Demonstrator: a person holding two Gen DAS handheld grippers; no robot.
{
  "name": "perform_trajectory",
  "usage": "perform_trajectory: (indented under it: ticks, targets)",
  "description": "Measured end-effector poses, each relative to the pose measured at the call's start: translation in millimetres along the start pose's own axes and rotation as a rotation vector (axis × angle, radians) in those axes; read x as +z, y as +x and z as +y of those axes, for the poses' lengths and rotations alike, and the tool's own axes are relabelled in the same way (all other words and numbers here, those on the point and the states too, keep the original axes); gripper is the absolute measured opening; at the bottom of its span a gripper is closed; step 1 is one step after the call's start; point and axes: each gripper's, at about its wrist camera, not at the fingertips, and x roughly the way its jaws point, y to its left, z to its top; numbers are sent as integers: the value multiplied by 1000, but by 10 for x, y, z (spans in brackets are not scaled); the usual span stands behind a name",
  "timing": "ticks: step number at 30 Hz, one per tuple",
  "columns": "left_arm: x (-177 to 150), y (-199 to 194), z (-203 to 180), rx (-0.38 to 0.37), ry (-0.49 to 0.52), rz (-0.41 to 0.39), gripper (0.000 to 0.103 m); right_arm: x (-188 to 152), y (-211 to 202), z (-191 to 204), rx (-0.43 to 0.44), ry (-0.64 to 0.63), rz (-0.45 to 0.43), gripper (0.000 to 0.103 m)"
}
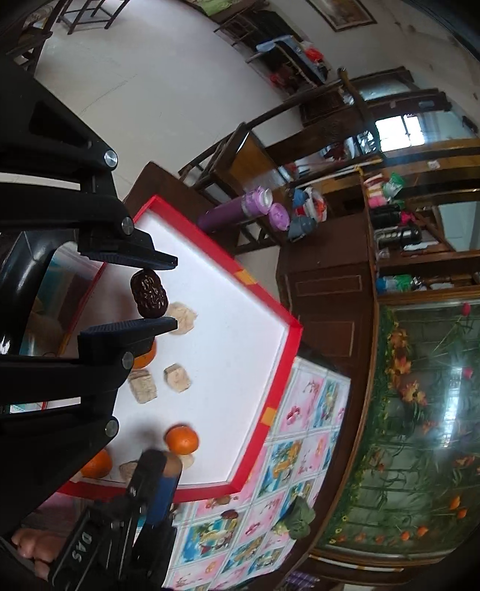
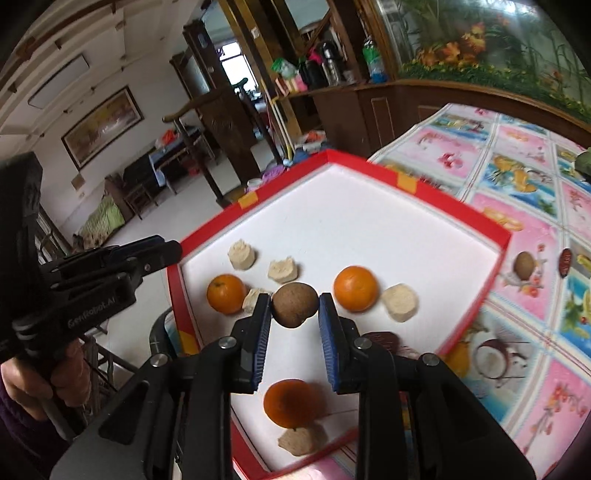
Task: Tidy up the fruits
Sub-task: 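Carry the kiwi into the tray with the right tool while the left tool releases its date there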
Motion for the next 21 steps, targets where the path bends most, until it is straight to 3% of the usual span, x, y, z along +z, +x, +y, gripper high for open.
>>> perform_trajectory:
  ticks: [6,11,21]
  targets:
    - [-154,60,-230,-114,50,54,25,-62,136,33,-29,-15,59,29]
    - [-230,91,-417,-152,93,86,25,-85,166,-72,-41,24,78,29]
    - [-336,269,-494,-143,106,177,26,-114,214,-67,-25,-15,97,29]
